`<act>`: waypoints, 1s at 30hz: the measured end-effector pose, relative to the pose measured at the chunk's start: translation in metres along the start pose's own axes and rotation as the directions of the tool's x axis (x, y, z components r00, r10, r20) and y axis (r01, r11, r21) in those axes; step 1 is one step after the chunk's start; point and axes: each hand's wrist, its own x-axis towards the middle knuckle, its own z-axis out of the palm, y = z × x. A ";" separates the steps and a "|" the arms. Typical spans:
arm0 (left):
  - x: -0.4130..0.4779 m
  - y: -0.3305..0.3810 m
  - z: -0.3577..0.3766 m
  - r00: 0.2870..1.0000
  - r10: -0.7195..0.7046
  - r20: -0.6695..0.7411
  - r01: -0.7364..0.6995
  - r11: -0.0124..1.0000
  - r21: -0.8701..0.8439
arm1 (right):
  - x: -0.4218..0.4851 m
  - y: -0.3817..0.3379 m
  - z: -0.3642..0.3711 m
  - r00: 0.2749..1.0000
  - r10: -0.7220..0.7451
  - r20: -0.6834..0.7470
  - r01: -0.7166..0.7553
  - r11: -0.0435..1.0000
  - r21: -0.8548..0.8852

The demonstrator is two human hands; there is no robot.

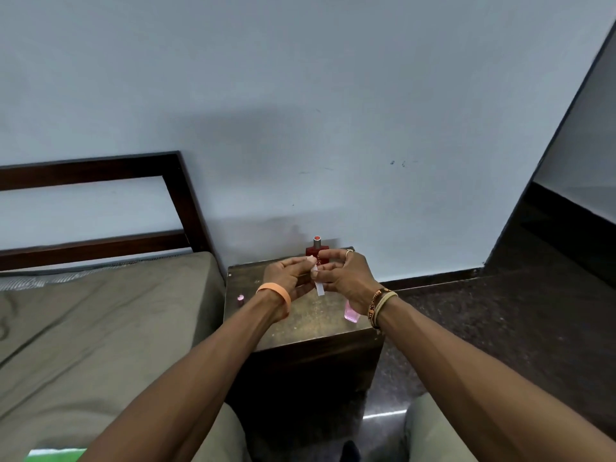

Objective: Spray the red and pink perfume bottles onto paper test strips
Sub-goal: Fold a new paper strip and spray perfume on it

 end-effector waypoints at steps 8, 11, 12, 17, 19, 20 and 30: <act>-0.004 0.017 -0.005 0.998 0.025 -0.051 -0.028 0.998 -0.054 | -0.009 -0.007 -0.003 0.994 0.064 0.092 -0.070 0.996 0.056; 0.000 0.021 -0.007 0.995 0.035 -0.092 -0.044 0.993 -0.105 | -0.011 -0.005 -0.001 0.991 0.071 0.109 -0.078 0.996 0.054; 0.001 0.022 -0.007 0.995 0.042 -0.095 -0.052 0.993 -0.109 | -0.011 -0.004 -0.001 0.992 0.073 0.108 -0.079 0.996 0.050; 0.003 0.017 -0.011 0.992 0.082 -0.091 -0.090 0.992 -0.087 | -0.011 0.003 0.000 0.992 0.065 0.108 -0.069 0.997 0.036; 0.005 0.014 -0.013 0.991 0.095 -0.095 -0.101 0.993 -0.064 | -0.011 0.004 0.000 0.991 0.062 0.117 -0.068 0.997 0.048; 0.006 0.013 -0.014 0.991 0.098 -0.094 -0.104 0.993 -0.054 | -0.011 0.004 0.001 0.993 0.051 0.106 -0.058 0.997 0.056; 0.014 0.000 -0.037 0.996 0.009 0.084 -0.002 0.997 -0.082 | -0.009 0.020 0.008 0.776 -0.629 0.057 0.368 0.377 -0.850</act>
